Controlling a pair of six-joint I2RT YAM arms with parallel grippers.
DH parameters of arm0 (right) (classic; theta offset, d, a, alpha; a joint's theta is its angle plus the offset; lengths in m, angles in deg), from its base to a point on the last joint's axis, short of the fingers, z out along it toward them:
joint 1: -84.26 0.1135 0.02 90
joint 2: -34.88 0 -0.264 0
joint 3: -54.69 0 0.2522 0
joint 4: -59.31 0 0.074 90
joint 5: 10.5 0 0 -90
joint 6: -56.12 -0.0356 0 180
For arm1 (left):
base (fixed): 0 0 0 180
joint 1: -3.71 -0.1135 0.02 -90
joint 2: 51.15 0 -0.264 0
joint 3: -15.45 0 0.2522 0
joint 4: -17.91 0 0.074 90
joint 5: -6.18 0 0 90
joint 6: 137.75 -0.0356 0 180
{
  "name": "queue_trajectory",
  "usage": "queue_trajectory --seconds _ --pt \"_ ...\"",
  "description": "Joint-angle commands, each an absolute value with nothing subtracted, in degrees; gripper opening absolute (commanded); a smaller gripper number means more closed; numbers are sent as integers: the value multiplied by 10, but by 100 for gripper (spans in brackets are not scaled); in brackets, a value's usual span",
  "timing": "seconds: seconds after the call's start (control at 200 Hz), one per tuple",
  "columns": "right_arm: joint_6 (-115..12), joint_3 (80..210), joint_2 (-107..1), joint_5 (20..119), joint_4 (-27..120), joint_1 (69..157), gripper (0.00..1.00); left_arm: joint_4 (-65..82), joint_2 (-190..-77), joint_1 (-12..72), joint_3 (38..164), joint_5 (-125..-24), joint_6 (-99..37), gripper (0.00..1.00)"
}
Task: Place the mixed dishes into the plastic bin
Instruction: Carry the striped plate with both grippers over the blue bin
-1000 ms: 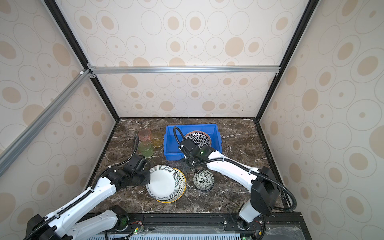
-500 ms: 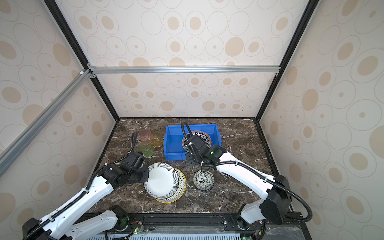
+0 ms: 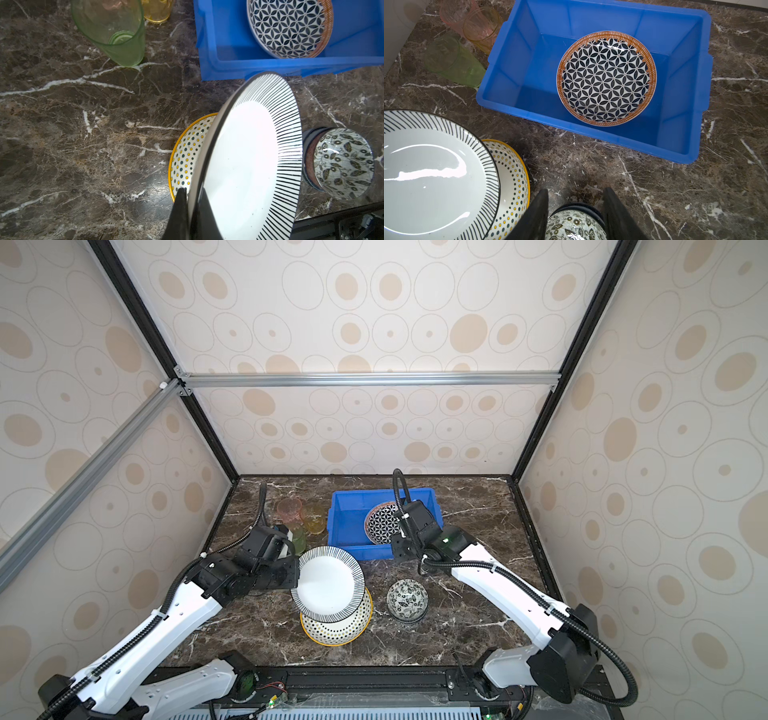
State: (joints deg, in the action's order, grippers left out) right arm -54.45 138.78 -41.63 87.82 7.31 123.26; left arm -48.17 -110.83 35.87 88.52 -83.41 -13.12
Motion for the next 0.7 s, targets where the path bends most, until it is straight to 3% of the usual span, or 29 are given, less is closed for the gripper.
queue_trajectory --seconds 0.0,0.695 --pt "-549 1377 -401 865 74 1221 46 -427 -1119 360 950 -812 -147 0" --pt "-542 1371 -382 809 103 1128 46 -310 -1358 355 1174 -778 -212 0"
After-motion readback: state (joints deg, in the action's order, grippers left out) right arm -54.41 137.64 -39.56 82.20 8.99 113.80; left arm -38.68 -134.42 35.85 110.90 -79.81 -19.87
